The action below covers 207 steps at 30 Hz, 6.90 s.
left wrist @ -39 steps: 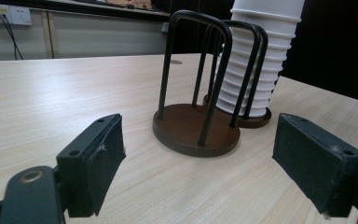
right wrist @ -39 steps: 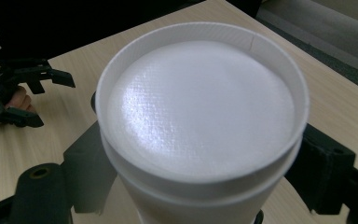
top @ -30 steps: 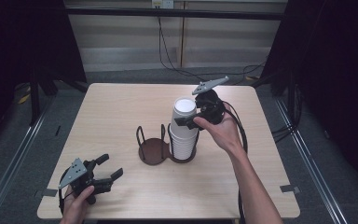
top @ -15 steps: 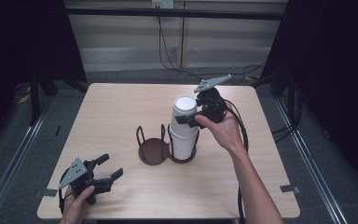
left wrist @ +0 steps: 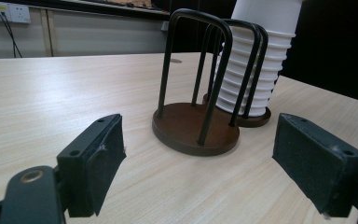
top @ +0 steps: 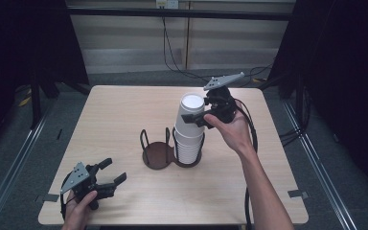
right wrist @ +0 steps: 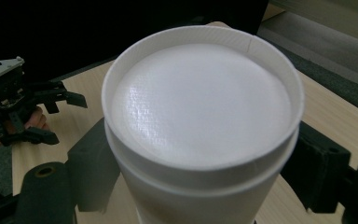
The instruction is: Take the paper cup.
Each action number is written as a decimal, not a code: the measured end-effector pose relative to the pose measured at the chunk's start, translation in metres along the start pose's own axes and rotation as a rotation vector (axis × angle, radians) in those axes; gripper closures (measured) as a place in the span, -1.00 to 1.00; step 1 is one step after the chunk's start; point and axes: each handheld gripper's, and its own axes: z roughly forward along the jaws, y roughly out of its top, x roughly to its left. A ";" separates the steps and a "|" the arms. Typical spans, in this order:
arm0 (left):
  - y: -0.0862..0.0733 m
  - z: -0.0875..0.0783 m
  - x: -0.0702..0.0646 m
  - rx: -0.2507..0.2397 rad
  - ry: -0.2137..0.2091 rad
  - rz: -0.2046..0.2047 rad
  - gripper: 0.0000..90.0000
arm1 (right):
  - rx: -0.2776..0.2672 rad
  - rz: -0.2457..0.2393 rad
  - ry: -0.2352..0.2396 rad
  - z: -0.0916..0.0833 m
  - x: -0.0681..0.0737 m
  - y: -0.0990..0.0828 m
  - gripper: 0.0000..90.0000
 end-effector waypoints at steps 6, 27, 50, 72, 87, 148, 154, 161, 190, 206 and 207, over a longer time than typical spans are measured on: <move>0.000 0.000 0.000 0.001 -0.002 0.006 -0.64 | -0.023 0.005 -0.002 -0.004 0.000 0.001 -0.52; 0.000 0.000 0.000 0.002 0.002 -0.001 -0.64 | -0.142 0.037 0.011 -0.024 0.000 0.001 -0.52; 0.001 0.002 0.001 0.034 0.006 -0.014 -0.65 | -0.310 0.038 0.021 -0.051 0.006 0.001 -0.51; 0.002 0.005 -0.003 0.069 -0.014 -0.015 -0.65 | -0.354 0.033 0.011 -0.076 0.015 -0.012 -0.51; 0.024 0.011 -0.018 0.088 -0.095 0.021 -0.64 | -0.344 0.026 0.033 -0.088 0.031 -0.026 -0.51; 0.085 0.064 -0.089 0.023 -0.387 0.184 -0.65 | -0.241 0.020 0.222 -0.017 0.076 -0.090 -0.49; 0.082 0.067 -0.092 0.044 -0.414 0.202 -0.65 | -0.221 0.015 0.250 -0.008 0.080 -0.091 -0.48; 0.081 0.067 -0.095 0.049 -0.422 0.218 -0.66 | -0.203 0.006 0.287 0.000 0.085 -0.091 -0.48; 0.070 0.080 -0.099 0.110 -0.436 0.204 -0.80 | -0.204 0.001 0.349 0.026 0.100 -0.089 -0.48; 0.072 0.078 -0.096 0.156 -0.465 0.202 -0.62 | -0.204 0.013 0.361 0.030 0.099 -0.091 -0.61; 0.072 0.077 -0.096 0.158 -0.460 0.204 -0.62 | -0.208 0.018 0.356 0.030 0.099 -0.091 -0.71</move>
